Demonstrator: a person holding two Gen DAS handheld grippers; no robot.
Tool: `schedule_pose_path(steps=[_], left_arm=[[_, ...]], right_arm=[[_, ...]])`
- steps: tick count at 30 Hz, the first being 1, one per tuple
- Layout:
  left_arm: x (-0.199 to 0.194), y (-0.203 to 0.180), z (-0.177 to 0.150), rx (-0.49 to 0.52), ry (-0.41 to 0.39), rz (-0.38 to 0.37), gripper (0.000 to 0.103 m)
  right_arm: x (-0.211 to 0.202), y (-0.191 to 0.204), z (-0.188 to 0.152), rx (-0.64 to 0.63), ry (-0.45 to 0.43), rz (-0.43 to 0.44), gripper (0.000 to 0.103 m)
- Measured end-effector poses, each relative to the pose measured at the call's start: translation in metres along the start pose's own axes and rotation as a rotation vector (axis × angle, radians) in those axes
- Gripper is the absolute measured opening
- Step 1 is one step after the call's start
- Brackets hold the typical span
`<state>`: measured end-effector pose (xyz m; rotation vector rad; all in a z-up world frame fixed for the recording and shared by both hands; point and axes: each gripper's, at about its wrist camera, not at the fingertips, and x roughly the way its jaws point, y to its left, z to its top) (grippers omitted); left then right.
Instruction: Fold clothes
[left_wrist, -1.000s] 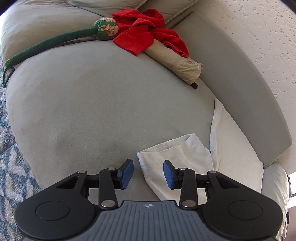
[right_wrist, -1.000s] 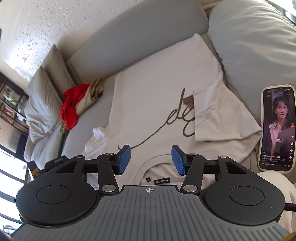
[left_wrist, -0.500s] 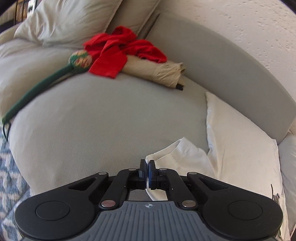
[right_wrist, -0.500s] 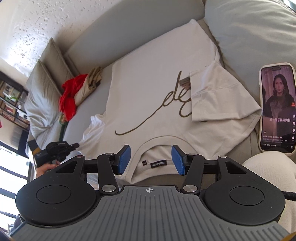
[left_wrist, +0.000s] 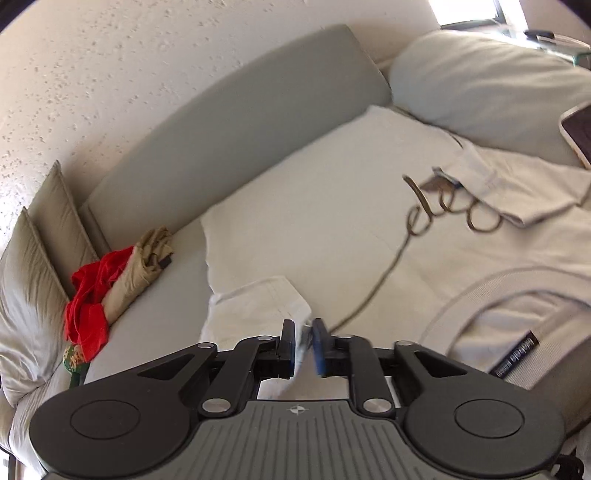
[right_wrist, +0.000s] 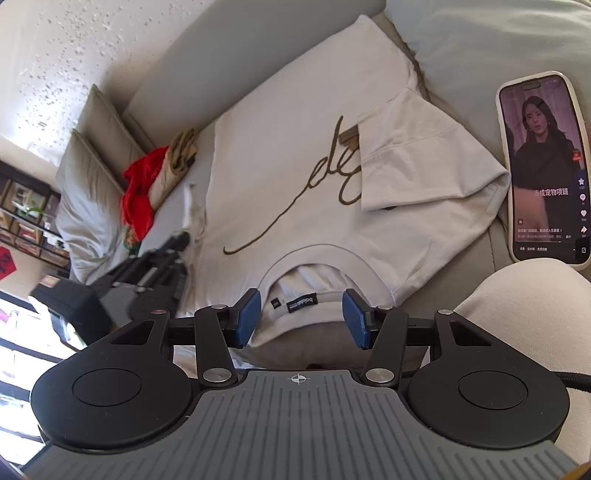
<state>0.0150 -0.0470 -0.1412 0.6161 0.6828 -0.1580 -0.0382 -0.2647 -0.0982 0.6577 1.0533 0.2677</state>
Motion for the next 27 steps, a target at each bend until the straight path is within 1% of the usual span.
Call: schedule_pose_path(steps=[1,2,3,4,5,6,7,9,10,11,12,13,15,18,19,20,22,24,26,27], left_arm=[[-0.003,-0.001,-0.002,-0.01,0.012,-0.009,0.031],[-0.009,0.006,-0.004,-0.056,0.012,-0.024,0.039],[-0.015,0.013,-0.006,-0.102,0.013,-0.04,0.045],[-0.021,0.022,-0.008,-0.158,0.015,-0.06,0.049],[-0.028,0.039,-0.015,-0.255,0.019,-0.096,0.058],[-0.035,0.057,-0.025,-0.386,0.023,-0.144,0.067],[-0.04,0.076,-0.036,-0.506,0.03,-0.174,0.069],[-0.046,0.11,-0.06,-0.73,0.044,-0.193,0.067],[-0.046,0.128,-0.074,-0.841,0.049,-0.176,0.066],[-0.042,0.145,-0.087,-0.93,0.06,-0.152,0.059],[-0.038,0.161,-0.1,-1.011,0.075,-0.138,0.054],[-0.03,0.173,-0.112,-1.07,0.101,-0.152,0.053],[-0.014,0.194,-0.134,-1.174,0.153,-0.185,0.044],[0.005,0.195,-0.142,-1.189,0.22,-0.291,0.041],[0.011,0.196,-0.144,-1.194,0.242,-0.326,0.039],[0.016,0.196,-0.145,-1.195,0.259,-0.353,0.035],[0.019,0.196,-0.138,-1.161,0.27,-0.351,0.035],[0.025,0.194,-0.13,-1.122,0.3,-0.347,0.035],[0.026,0.188,-0.12,-1.052,0.309,-0.349,0.035],[0.027,0.186,-0.114,-1.015,0.313,-0.352,0.032]], right_arm=[[-0.001,-0.001,0.0,0.001,0.005,0.005,0.056],[-0.002,-0.002,-0.001,0.0,0.007,0.004,0.056],[-0.003,-0.003,-0.002,-0.002,0.007,0.001,0.058],[-0.003,-0.005,-0.003,-0.001,0.005,-0.004,0.06],[-0.004,-0.007,-0.004,0.0,0.002,-0.008,0.06],[-0.004,-0.009,-0.004,0.007,0.0,-0.01,0.06],[-0.004,-0.011,-0.004,0.015,-0.002,-0.006,0.06],[-0.005,-0.014,-0.005,0.029,-0.007,0.001,0.06],[-0.005,-0.015,-0.005,0.034,-0.01,0.003,0.06],[-0.004,-0.015,-0.005,0.036,-0.011,0.006,0.06],[-0.004,-0.015,-0.005,0.038,-0.011,0.008,0.06],[-0.004,-0.014,-0.005,0.04,-0.011,0.01,0.06],[-0.003,-0.014,-0.005,0.043,-0.011,0.015,0.06],[-0.002,-0.013,-0.007,0.044,-0.006,0.025,0.06],[-0.002,-0.012,-0.007,0.042,-0.005,0.025,0.06],[-0.003,-0.012,-0.007,0.04,-0.006,0.023,0.06],[-0.004,-0.012,-0.008,0.037,-0.008,0.019,0.06],[-0.005,-0.012,-0.008,0.043,-0.01,0.018,0.06],[-0.005,-0.014,-0.009,0.047,-0.01,0.015,0.06],[-0.005,-0.015,-0.009,0.05,-0.009,0.013,0.06]])
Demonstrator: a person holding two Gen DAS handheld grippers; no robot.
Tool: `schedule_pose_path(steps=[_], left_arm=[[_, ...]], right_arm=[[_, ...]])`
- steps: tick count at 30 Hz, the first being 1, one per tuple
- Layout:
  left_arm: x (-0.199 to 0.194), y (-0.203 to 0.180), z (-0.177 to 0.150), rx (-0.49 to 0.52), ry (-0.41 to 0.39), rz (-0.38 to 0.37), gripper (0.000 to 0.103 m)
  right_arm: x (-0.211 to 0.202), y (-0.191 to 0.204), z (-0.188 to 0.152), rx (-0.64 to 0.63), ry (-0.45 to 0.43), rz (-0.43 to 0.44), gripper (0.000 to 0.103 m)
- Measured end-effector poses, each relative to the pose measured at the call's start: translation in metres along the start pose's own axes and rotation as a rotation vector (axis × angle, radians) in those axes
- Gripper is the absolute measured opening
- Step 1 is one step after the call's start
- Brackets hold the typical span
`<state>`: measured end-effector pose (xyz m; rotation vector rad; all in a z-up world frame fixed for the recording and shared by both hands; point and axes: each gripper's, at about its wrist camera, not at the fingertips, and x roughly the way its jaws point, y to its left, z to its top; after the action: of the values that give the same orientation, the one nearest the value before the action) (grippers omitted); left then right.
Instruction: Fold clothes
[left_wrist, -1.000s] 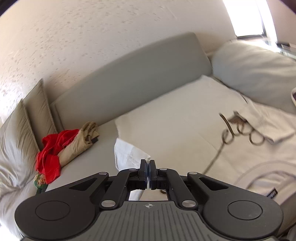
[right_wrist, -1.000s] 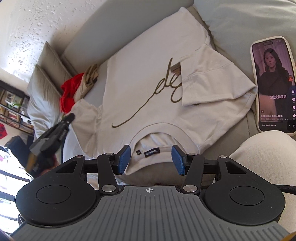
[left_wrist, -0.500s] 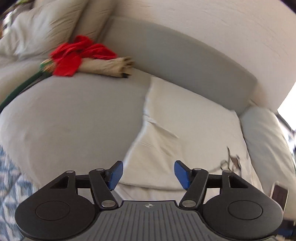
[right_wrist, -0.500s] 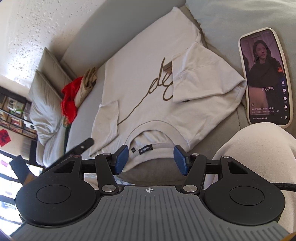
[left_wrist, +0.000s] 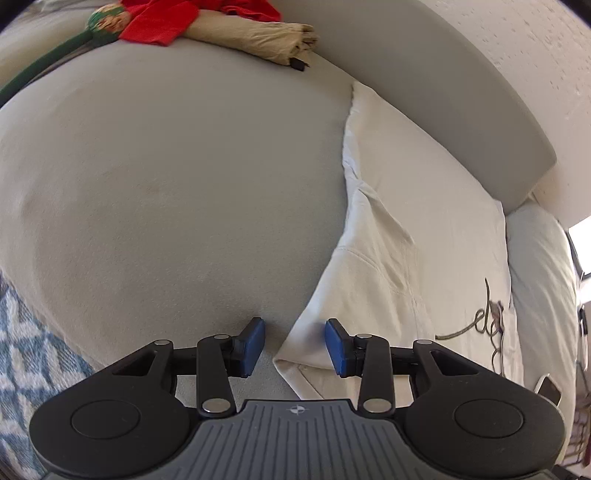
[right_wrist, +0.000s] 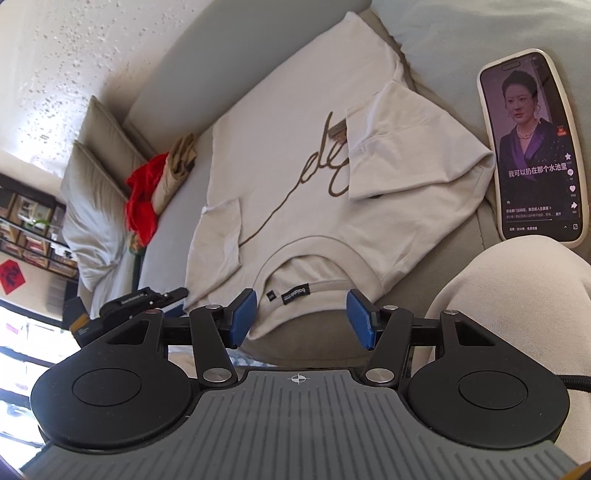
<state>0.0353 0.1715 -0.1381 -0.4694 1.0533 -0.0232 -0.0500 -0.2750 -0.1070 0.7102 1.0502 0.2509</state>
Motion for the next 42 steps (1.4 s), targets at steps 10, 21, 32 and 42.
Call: schedule_pose_path(steps=[10,21,32,42], left_arm=[[-0.018,-0.024,-0.008,0.014,-0.066,0.139,0.0],[-0.046,-0.049,-0.017,0.155,-0.154,0.274,0.016],[0.0,-0.132,-0.054,0.46,-0.139,0.177,0.021],[0.011,-0.14,-0.099,0.548,-0.032,0.18,0.015]], right_arm=[[0.0,-0.002,-0.003,-0.006,0.007,-0.008,0.06],[0.012,-0.003,-0.012,-0.07,0.032,-0.072,0.06],[0.059,0.036,0.001,-0.39,-0.088,-0.284,0.054],[0.089,0.027,0.006,-0.438,-0.025,-0.435,0.054]])
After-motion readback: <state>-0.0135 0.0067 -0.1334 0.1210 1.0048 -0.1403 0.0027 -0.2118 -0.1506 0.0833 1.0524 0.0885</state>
